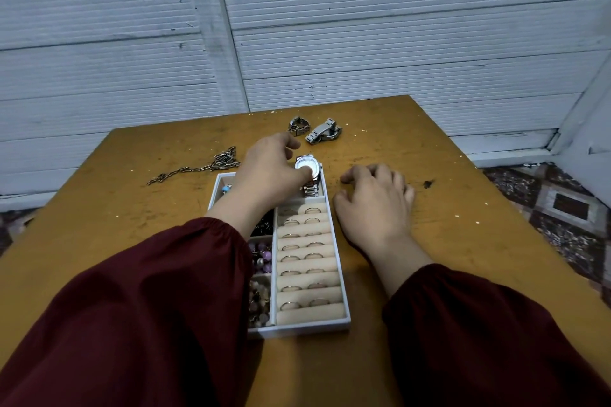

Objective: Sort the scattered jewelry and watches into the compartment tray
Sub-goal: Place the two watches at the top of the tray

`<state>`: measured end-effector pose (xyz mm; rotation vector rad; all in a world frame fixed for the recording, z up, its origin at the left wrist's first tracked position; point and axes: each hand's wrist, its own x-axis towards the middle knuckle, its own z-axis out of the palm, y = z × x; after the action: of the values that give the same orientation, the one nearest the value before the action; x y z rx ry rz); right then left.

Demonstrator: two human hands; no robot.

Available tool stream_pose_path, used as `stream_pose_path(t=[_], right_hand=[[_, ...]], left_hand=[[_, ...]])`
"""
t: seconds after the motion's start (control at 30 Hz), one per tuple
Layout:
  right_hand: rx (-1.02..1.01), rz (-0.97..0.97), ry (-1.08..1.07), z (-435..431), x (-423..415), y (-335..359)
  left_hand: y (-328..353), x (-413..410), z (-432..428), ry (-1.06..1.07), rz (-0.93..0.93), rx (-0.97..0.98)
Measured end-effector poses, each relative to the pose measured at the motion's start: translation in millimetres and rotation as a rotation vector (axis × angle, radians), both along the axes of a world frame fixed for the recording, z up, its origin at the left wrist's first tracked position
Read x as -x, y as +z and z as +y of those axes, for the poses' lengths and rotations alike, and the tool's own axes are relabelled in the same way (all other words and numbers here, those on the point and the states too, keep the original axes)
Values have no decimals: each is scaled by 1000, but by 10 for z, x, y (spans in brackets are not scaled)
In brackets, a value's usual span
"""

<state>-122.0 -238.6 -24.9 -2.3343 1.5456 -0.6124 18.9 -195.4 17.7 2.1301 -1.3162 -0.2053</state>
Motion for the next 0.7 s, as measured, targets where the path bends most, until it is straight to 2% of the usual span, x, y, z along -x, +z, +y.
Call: stream_pose_path(t=[0.2, 0.43, 0.57, 0.7], right_hand=[[-72, -63, -21, -20, 16, 34], [-37, 29, -34, -135, -23, 167], [-24, -79, -86, -299, -110, 184], [29, -142, -34, -471, -262, 155]], left_hand=[[85, -18, 76, 97, 75, 151], [111, -99, 54, 69, 152, 206], [101, -194, -54, 69, 152, 221], [104, -309, -194, 58, 134, 210]])
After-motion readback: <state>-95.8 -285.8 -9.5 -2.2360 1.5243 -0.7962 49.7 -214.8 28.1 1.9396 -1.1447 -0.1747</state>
